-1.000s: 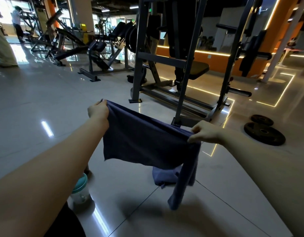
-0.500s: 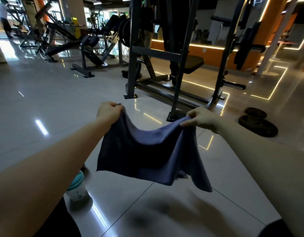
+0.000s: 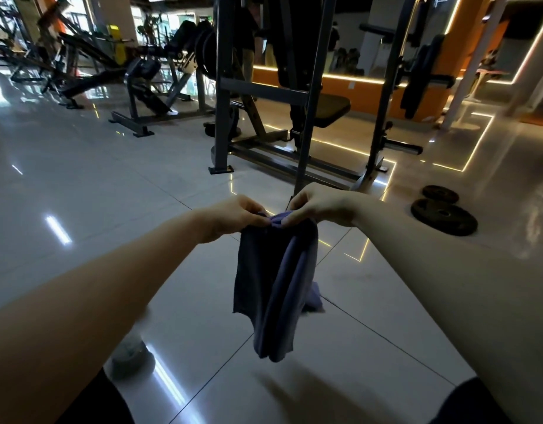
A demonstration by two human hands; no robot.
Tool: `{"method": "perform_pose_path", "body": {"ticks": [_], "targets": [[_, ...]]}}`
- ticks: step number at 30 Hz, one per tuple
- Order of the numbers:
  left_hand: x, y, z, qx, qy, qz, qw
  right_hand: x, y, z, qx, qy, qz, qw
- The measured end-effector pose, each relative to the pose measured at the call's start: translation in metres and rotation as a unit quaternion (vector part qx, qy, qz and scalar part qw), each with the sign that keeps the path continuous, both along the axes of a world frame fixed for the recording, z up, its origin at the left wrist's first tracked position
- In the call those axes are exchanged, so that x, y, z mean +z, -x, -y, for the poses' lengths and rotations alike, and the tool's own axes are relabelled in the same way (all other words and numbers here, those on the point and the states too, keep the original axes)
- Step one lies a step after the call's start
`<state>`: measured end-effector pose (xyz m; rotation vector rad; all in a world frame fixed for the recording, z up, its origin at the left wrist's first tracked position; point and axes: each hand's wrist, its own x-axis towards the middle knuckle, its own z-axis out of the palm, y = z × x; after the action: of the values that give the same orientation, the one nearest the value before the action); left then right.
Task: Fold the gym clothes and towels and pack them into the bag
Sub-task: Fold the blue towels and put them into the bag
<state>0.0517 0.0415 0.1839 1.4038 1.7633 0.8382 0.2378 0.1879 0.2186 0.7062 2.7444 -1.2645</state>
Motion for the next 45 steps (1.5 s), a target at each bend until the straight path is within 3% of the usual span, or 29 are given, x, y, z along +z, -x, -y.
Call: {"method": "perform_pose_path", "body": {"ticks": [4,7,10,14,18,22,25,31,39,41,43,45], "targets": [[-0.011,0.026,0.0,0.124,-0.052,-0.062,0.989,-0.008,-0.014,-0.008,-0.033,0.023,0.023,0.999],[-0.026,0.044,0.008,0.217,-0.041,-0.083,0.972,-0.012,-0.024,-0.013,-0.09,0.06,0.003,0.994],[-0.04,0.058,0.016,0.252,-0.003,-0.093,0.963,-0.011,-0.034,-0.015,-0.139,0.105,0.011,0.985],[-0.044,0.072,0.021,0.293,-0.025,-0.085,0.952,-0.011,-0.043,-0.02,-0.113,0.131,0.085,0.981],[-0.041,0.077,0.02,0.333,-0.057,-0.096,0.936,-0.011,-0.045,-0.021,-0.075,0.128,0.115,0.982],[-0.043,0.082,0.02,0.348,-0.059,-0.087,0.932,-0.015,-0.043,-0.024,-0.109,0.109,0.129,0.98],[-0.044,0.083,0.021,0.345,-0.056,-0.085,0.933,-0.019,-0.044,-0.03,-0.183,0.092,0.067,0.976],[-0.051,0.086,0.026,0.365,-0.034,-0.082,0.927,-0.014,-0.055,-0.032,-0.21,0.199,-0.087,0.953],[-0.029,0.071,0.023,0.224,-0.023,-0.004,0.974,0.02,-0.041,-0.014,-0.203,0.141,-0.228,0.942],[-0.003,0.063,0.026,0.096,-0.008,0.091,0.991,0.043,-0.043,-0.008,-0.121,0.183,-0.237,0.946],[0.026,0.055,0.034,-0.051,0.023,0.214,0.975,0.067,-0.051,-0.005,-0.004,0.279,-0.238,0.93],[0.042,0.056,0.04,-0.103,0.046,0.26,0.959,0.078,-0.054,-0.004,0.042,0.303,-0.2,0.931]]}}
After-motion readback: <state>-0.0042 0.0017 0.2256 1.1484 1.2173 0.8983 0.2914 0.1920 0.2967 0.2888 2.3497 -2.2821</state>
